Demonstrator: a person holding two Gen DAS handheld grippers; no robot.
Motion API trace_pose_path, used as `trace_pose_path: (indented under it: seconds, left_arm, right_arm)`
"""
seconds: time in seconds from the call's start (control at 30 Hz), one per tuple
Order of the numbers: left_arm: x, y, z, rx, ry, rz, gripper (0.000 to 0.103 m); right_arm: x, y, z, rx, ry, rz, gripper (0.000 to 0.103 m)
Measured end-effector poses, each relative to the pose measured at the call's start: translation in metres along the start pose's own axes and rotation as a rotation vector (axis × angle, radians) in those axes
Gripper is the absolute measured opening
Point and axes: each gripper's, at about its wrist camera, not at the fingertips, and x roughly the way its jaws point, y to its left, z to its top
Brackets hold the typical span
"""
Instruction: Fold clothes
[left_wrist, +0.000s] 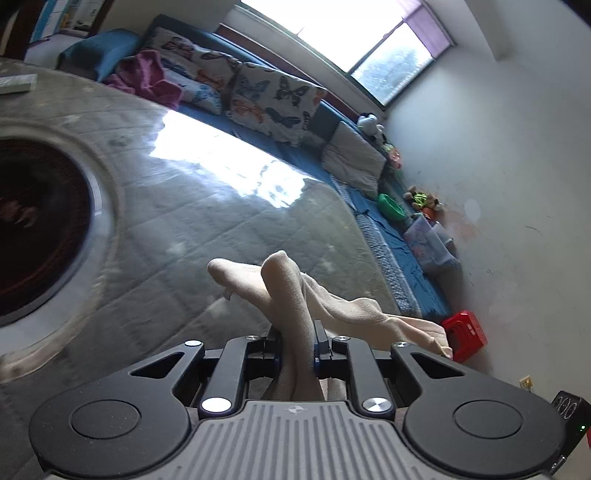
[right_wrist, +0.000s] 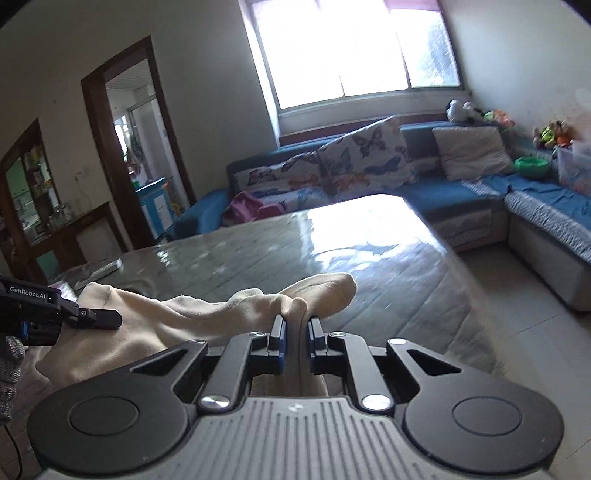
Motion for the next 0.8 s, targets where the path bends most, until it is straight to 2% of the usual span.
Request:
trace_pose_path:
  seconds: [0.2, 0.4, 0.57, 0.8]
  left_arm:
    - [0.041, -0.033, 0.012, 0.044, 0.026, -0.032, 0.016]
    - [0.077, -0.054, 0.010, 0.078, 0.069, -0.038, 0.016]
    - [0.097, -0.060, 0.002, 0.090, 0.107, -0.021, 0.016]
    - [0.105, -0.058, -0.006, 0.093, 0.148, 0.005, 0.016]
  right_arm:
    - [-0.003, -0.027, 0.025, -0.011, -0.036, -0.087, 0.010]
    - [0.002, -0.050, 0.032, 0.000, -0.031, -0.148, 0.010]
    - [0.011, -0.066, 0.023, 0.020, 0.000, -0.179, 0.010]
    - [0.018, -0.079, 0.011, 0.052, 0.028, -0.196, 0.010]
